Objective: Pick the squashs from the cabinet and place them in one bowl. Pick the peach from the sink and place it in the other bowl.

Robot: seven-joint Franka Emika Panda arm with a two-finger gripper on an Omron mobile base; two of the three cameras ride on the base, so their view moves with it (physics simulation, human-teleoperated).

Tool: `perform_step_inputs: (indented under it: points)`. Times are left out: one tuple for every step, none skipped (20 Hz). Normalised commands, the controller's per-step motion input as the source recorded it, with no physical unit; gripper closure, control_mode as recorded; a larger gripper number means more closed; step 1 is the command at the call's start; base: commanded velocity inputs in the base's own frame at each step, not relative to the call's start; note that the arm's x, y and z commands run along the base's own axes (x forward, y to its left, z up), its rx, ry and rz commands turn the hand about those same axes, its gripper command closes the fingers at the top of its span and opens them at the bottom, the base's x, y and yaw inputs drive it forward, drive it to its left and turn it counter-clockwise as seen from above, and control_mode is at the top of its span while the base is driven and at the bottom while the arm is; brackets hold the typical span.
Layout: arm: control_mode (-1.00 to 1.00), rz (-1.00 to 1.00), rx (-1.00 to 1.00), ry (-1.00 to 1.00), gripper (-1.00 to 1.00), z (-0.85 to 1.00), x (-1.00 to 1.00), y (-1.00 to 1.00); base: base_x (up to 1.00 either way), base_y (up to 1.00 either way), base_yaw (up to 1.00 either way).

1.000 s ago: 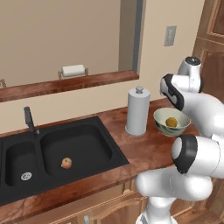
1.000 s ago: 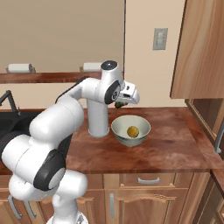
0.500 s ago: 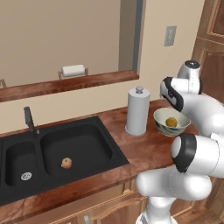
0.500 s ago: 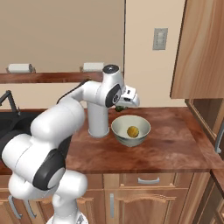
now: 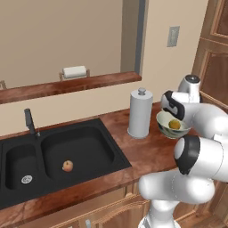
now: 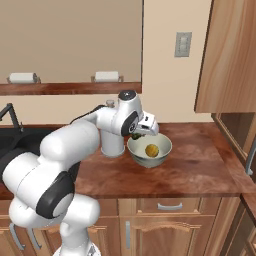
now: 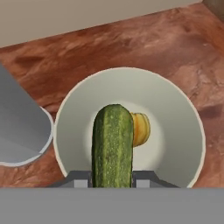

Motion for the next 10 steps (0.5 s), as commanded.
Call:
perform_step_inputs:
  points:
    - [-1.00,0.00,0.00,0.00,1.00,-0.45,0.01,-0.06,0.00,0.00,0.00]
    - [-1.00,0.00,0.00,0.00,1.00,-0.34,0.01,-0.09,0.00,0.00,0.00]
    - [-1.00,0.00,0.00,0.00,1.00,-0.23,0.00,-0.09,0.00,0.00,0.00]
    - [-1.00,0.00,0.00,0.00,1.00,-0.09,0.00,-0.09,0.00,0.00,0.00]
    - [-1.00,0.00,0.00,0.00,1.00,-0.04,0.00,-0.09,0.00,0.00,0.00]
    - [-1.00,0.00,0.00,-0.01,1.00,-0.04,0.00,-0.09,0.00,0.00,0.00]
    - [-1.00,0.00,0.00,-0.01,1.00,-0.05,0.00,-0.13,0.00,0.00,0.00]
    - [-1.00,0.00,0.00,0.00,1.00,-0.09,0.00,-0.17,0.00,0.00,0.00]
    - [-1.00,0.00,0.00,0.00,1.00,-0.04,0.00,-0.20,0.00,0.00,0.00]
    - [-1.00,0.00,0.00,0.00,1.00,0.00,0.00,-0.21,0.00,0.00,0.00]
